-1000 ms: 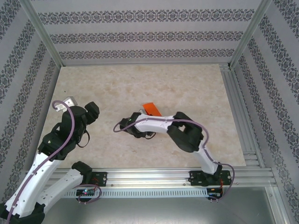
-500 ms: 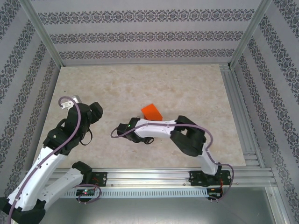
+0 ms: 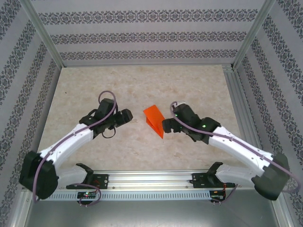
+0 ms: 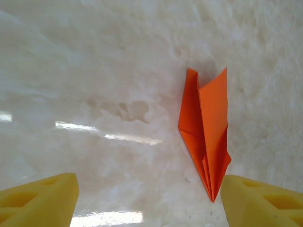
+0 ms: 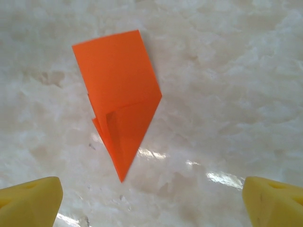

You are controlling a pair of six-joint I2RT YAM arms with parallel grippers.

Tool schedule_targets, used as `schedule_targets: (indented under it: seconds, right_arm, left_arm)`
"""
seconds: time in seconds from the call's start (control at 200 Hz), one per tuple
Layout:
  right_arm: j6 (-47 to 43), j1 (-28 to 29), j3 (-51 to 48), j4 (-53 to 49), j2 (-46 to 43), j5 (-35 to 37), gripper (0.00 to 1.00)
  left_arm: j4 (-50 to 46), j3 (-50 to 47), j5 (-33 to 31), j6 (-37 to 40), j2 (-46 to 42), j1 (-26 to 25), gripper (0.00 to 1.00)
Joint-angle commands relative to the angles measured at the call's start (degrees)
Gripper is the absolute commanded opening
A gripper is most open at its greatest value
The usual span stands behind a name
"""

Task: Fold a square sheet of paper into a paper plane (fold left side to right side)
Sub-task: Turn over the paper at the center of the table, then fold the wing for the fifth time at the center of the table.

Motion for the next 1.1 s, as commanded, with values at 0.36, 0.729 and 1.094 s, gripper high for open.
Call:
schedule_targets:
  seconds: [0.36, 0.729, 1.094]
  right_arm:
    - [8.39, -23.87, -20.8, 27.92, -11.79, -37.66, 0.98]
    - [7.03, -28.96, -21.84, 28.63, -5.87, -45.92, 0.96]
    - [2.85, -32.26, -18.23, 35.85, 7.93, -57.77, 0.68]
  left_arm:
    - [21.61, 10.48, 15.85, -2.76, 27.24, -2.41, 0.63]
    - [25.66, 16.64, 20.92, -2.62, 37.9, -3.5, 0.39]
    - [26.81, 10.35, 24.33, 2.33, 29.56, -3.4, 0.04]
